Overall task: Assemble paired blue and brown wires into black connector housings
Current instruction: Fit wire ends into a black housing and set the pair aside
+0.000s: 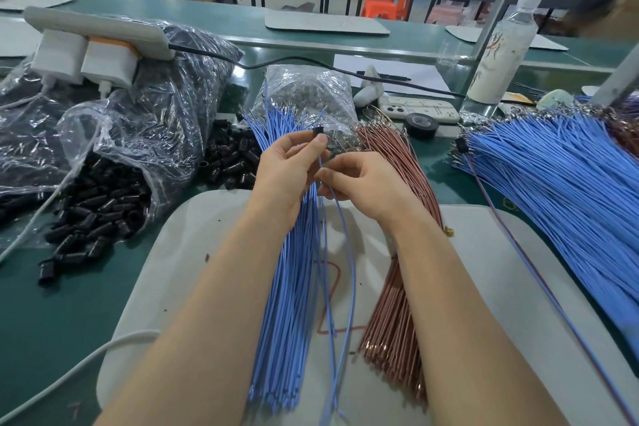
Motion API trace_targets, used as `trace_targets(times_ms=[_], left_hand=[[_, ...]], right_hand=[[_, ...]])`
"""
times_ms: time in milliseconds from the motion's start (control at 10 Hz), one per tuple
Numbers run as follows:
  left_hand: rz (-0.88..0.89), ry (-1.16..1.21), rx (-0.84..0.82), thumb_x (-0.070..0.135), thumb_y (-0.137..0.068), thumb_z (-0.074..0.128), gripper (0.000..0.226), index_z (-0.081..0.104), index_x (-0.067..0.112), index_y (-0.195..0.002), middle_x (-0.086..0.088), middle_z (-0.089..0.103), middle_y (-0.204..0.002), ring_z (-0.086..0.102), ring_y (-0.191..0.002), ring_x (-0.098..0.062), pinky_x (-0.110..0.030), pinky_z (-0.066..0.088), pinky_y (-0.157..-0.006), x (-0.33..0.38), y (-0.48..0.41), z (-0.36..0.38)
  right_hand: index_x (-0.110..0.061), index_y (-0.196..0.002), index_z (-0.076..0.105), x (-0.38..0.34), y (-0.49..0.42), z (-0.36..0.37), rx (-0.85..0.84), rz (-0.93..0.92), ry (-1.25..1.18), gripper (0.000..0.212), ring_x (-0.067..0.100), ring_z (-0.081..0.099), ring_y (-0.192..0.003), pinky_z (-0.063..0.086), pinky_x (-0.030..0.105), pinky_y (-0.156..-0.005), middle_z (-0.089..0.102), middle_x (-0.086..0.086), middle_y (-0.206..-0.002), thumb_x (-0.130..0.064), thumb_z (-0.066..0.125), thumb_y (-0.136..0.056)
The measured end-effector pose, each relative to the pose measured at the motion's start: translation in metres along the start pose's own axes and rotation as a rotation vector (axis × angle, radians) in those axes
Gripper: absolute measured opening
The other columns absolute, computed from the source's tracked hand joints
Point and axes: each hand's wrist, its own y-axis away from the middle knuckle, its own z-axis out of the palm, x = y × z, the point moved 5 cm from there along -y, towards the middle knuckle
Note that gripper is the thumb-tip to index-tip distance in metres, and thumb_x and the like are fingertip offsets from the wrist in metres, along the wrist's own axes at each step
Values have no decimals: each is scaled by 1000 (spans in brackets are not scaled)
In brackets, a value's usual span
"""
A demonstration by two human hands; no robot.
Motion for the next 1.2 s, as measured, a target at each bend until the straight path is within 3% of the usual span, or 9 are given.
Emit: trace_targets(times_ms=[100,300,400,500,600,700,800,900,1200], left_hand=[[32,-16,26,6,-93,53,24,51,21,-75,20,57,-43,54,-44,9,-5,44,-49,-2,-2,-2],[77,-116,146,10,-92,58,22,56,24,-75,14,60,-60,56,-53,4,-14,46,-58,-4,-10,-11],[61,-82,182,14,-90,62,7,59,20,-89,4,60,-72,57,-57,-1,-18,48,-58,-4,-15,-17],[-13,20,234,16,-90,63,13,60,22,-101,0,62,-78,57,-53,-2,-16,49,-55,-6,-20,-28],[-81,54,235,18,-90,63,5,65,19,-95,-1,61,-79,55,-51,-1,-14,48,-52,-9,-21,-30],[-135,67,209,18,-88,65,6,66,16,-93,0,62,-79,54,-51,-2,-14,48,-51,-12,-21,-28],[-171,88,170,18,-87,66,8,65,13,-94,2,63,-76,55,-49,-2,-13,48,-50,-14,-21,-25],[-238,126,127,18,-86,68,10,64,9,-86,4,64,-67,55,-49,-2,-13,48,-48,-19,-21,-22],[-289,141,22,19,-85,68,12,66,8,-82,5,65,-63,57,-53,-3,-14,50,-51,-25,-24,-20]], right_hand=[[-8,-85,64,-1,0,2,-25,17,-3,9,1,61,-55,51,14,-60,64,2,-66,-4,60,-91],[-7,-82,66,-7,2,10,-65,3,69,11,14,61,-66,54,31,-74,66,6,-70,-11,61,-91],[-13,-84,72,-8,3,-11,94,-8,254,18,11,63,-65,52,28,-72,69,-1,-72,-27,62,-91],[-21,-97,69,-5,7,-53,452,84,635,19,10,63,-84,49,29,-78,68,-4,-89,-37,64,-88],[-19,-109,61,10,5,-55,398,284,800,28,24,59,-104,46,38,-93,66,3,-108,-36,65,-87],[-18,-115,58,17,1,-42,334,324,899,29,27,56,-111,40,35,-93,64,5,-115,-32,62,-90],[-18,-100,66,15,2,-47,399,293,816,15,26,59,-104,45,35,-89,67,6,-107,-29,62,-90],[-23,-83,65,13,5,-53,450,277,718,9,22,58,-89,41,28,-73,67,3,-97,-31,66,-88],[-18,-90,71,7,10,-65,591,166,616,16,17,54,-79,38,25,-68,68,3,-90,-28,59,-92]])
